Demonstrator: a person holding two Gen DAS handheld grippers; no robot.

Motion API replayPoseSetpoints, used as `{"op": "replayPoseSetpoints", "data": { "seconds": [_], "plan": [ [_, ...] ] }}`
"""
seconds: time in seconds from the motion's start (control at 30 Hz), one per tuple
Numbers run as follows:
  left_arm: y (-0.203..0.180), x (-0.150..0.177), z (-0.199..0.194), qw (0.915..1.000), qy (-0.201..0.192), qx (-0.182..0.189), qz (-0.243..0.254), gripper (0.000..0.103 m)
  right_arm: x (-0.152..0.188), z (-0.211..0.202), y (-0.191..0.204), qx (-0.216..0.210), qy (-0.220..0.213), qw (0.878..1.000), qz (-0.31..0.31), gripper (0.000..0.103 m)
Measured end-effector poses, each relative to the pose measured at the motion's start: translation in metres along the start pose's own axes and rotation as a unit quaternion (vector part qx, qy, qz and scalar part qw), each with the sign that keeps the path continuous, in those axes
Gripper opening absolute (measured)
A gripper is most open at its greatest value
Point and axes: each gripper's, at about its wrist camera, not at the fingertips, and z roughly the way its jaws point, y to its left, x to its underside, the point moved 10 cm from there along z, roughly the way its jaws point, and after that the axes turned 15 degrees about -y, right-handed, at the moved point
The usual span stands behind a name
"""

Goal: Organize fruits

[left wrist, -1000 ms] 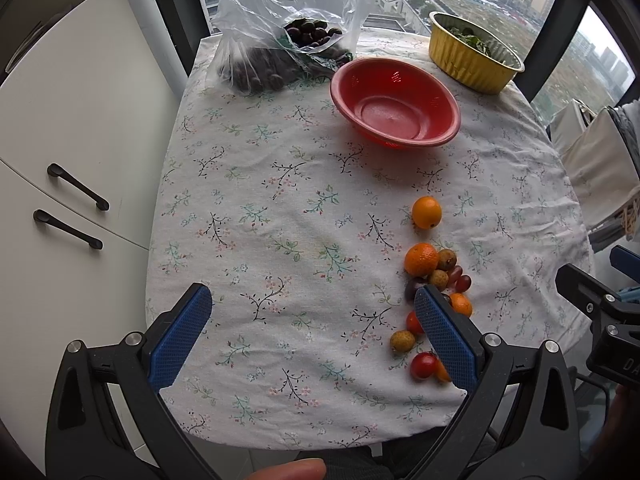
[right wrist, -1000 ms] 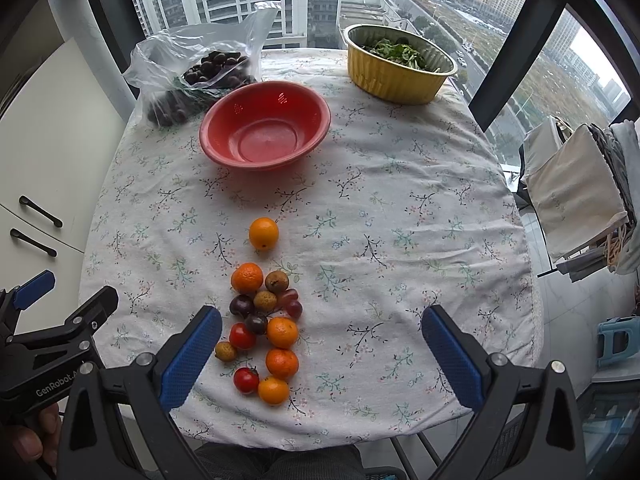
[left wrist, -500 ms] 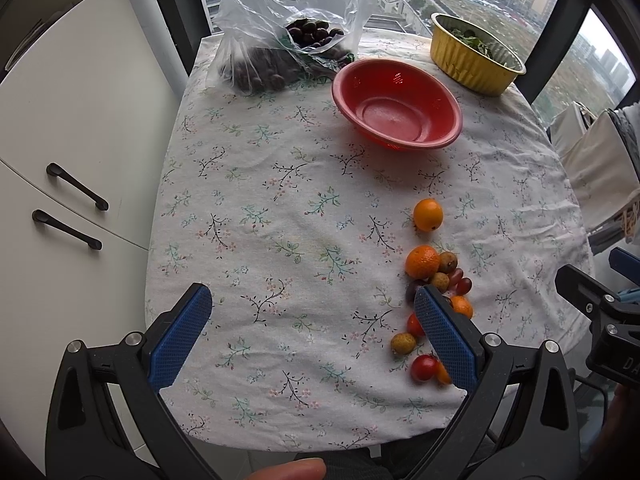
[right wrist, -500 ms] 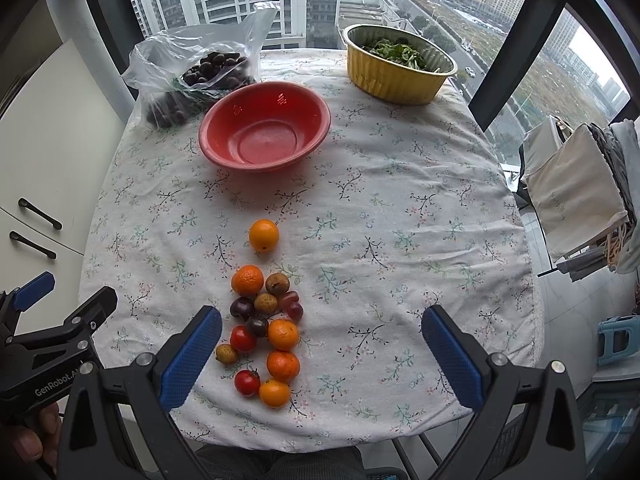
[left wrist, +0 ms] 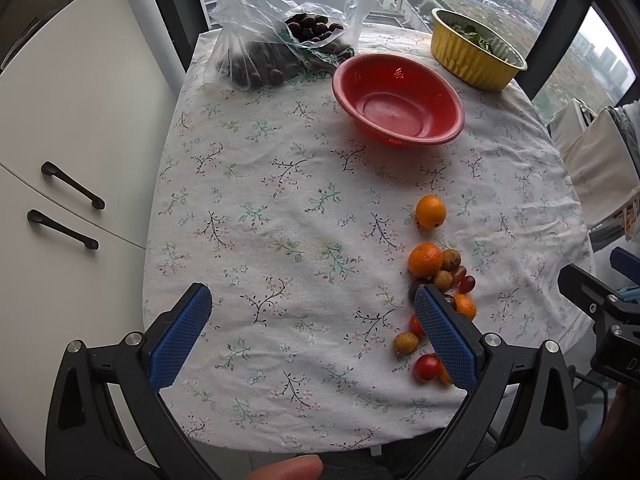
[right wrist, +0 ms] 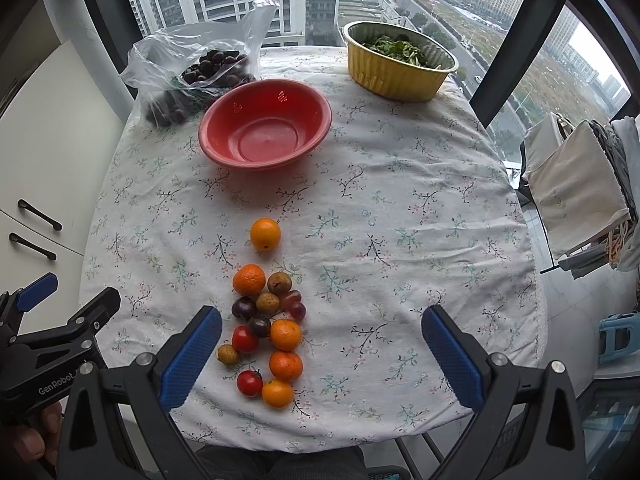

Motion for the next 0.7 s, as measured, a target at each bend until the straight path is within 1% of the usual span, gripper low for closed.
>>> {"op": "replayPoseSetpoints", "data": {
  "seconds": [0.13, 0.17, 0.2, 0.27, 0.3, 0.33, 0.4, 0.47, 0.53, 0.57, 0.63, 0.7],
  "plan": [
    [0.001, 0.005, 0.006, 1.0, 0.002, 0.001, 0.003, 0.103, 0.003, 0.002, 0.001, -0.007, 0.001, 1.0, 0.002, 0.102],
    [0.002, 0.007, 0.007, 1.0, 0.002, 0.007, -0.001, 0.103, 0.005, 0.002, 0.002, -0.013, 0.0, 1.0, 0.003, 0.102],
    [0.001, 0.01, 0.009, 0.9997, 0.004, 0.021, -0.008, 0.103, 0.006, 0.002, 0.003, -0.022, -0.002, 1.0, 0.004, 0.102],
    [-0.005, 0.014, 0.013, 0.998, 0.003, 0.06, -0.016, 0.103, 0.009, 0.002, 0.005, -0.052, -0.008, 0.999, 0.007, 0.102],
    [-0.009, 0.017, 0.016, 0.9966, 0.003, 0.081, -0.015, 0.103, 0.013, 0.003, 0.006, -0.066, -0.011, 0.998, 0.007, 0.102],
    [-0.014, 0.022, 0.019, 0.9955, 0.007, 0.094, -0.006, 0.103, 0.017, 0.004, 0.006, -0.079, -0.015, 0.997, 0.007, 0.101],
    [-0.019, 0.032, 0.025, 0.9946, 0.01, 0.102, 0.017, 0.103, 0.027, 0.005, 0.007, -0.103, -0.028, 0.994, 0.003, 0.098],
    [-0.023, 0.043, 0.03, 0.9928, 0.008, 0.114, 0.035, 0.103, 0.041, 0.009, 0.006, -0.112, -0.037, 0.993, -0.015, 0.096],
    [-0.027, 0.058, 0.037, 0.9914, 0.028, 0.114, 0.058, 0.103, 0.062, 0.013, 0.009, -0.124, -0.038, 0.991, -0.04, 0.092],
    [-0.027, 0.065, 0.042, 0.9911, 0.041, 0.105, 0.07, 0.103, 0.073, 0.016, 0.012, -0.128, -0.033, 0.99, -0.051, 0.09],
    [-0.024, 0.077, 0.051, 0.991, 0.057, 0.089, 0.081, 0.103, 0.096, 0.024, 0.018, -0.138, -0.014, 0.988, -0.066, 0.083],
    [-0.024, 0.086, 0.056, 0.9896, 0.063, 0.094, 0.089, 0.103, 0.117, 0.032, 0.022, -0.147, 0.015, 0.987, -0.06, 0.076]
  ]
}}
